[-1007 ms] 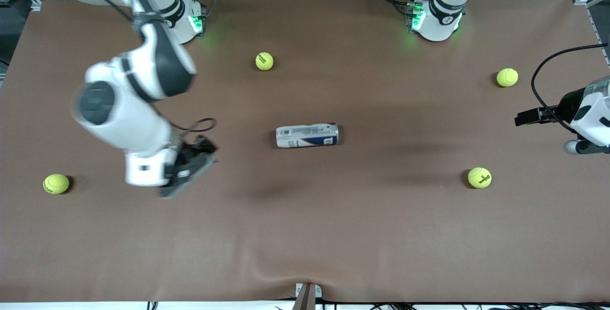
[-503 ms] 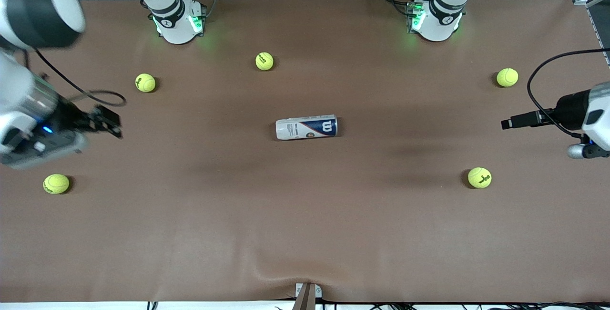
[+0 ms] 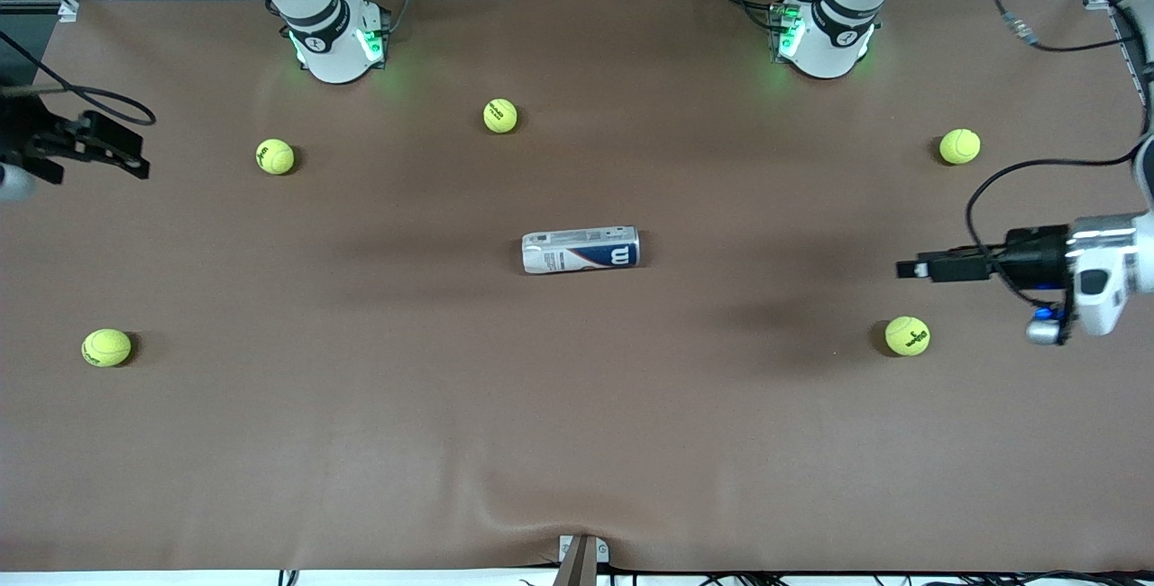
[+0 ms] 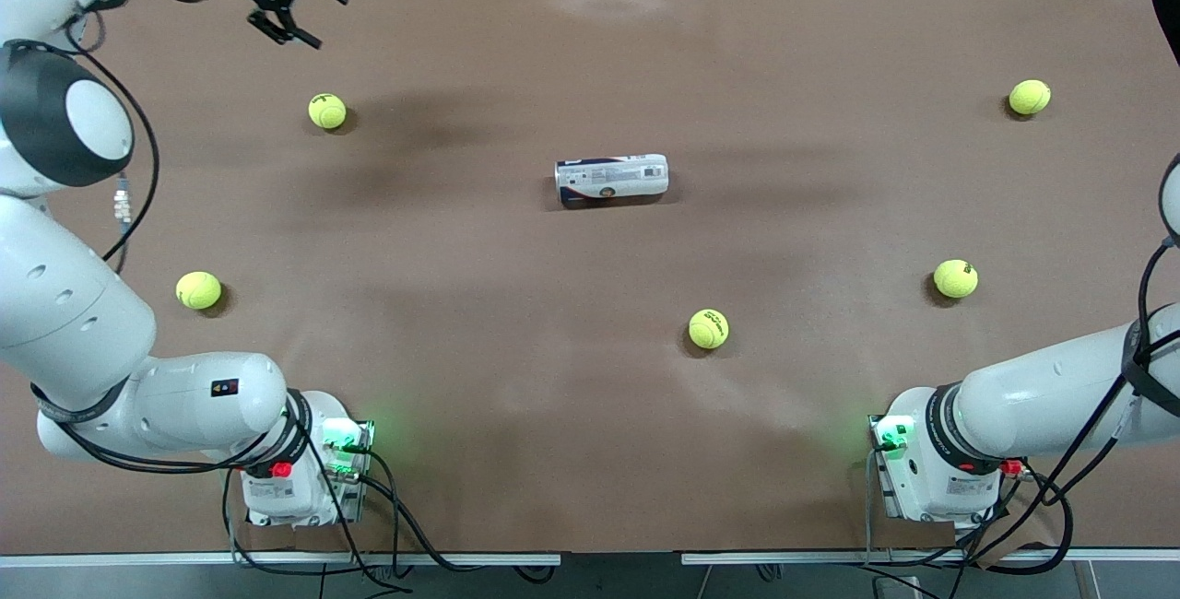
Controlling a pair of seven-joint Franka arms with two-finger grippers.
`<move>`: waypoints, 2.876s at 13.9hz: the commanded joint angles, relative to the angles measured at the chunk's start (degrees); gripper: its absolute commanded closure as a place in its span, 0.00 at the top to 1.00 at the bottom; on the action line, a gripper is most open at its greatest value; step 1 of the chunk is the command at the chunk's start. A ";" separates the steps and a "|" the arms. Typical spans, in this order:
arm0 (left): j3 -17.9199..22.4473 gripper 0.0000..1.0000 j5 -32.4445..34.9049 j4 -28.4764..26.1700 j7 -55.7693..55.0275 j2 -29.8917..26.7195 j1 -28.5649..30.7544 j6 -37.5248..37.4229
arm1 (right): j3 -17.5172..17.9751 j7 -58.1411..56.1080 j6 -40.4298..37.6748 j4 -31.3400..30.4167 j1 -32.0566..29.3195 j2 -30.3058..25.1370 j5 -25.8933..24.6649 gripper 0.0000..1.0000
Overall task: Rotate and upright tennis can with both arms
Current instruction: 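Release the can on its side while the left gripper reaches in, then move the left gripper to the can's open end and grasp it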
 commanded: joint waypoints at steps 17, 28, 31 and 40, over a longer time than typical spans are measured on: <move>-12.62 1.00 -31.04 -14.09 24.18 15.69 -10.42 32.49 | 0.42 4.08 -0.07 -1.47 -4.92 -2.25 2.66 1.00; -14.29 1.00 -34.13 -17.88 25.52 13.49 -15.25 36.71 | 0.50 3.64 -0.16 -1.39 -5.09 -1.55 2.48 1.00; -15.69 1.00 -34.40 -19.55 25.78 13.22 -14.56 36.63 | 0.42 3.64 -0.07 -1.39 -4.83 -0.93 2.48 1.00; -16.40 1.00 -42.39 -21.49 30.44 13.93 -18.07 39.53 | 0.42 3.64 0.20 -1.39 -5.18 -1.02 2.39 1.00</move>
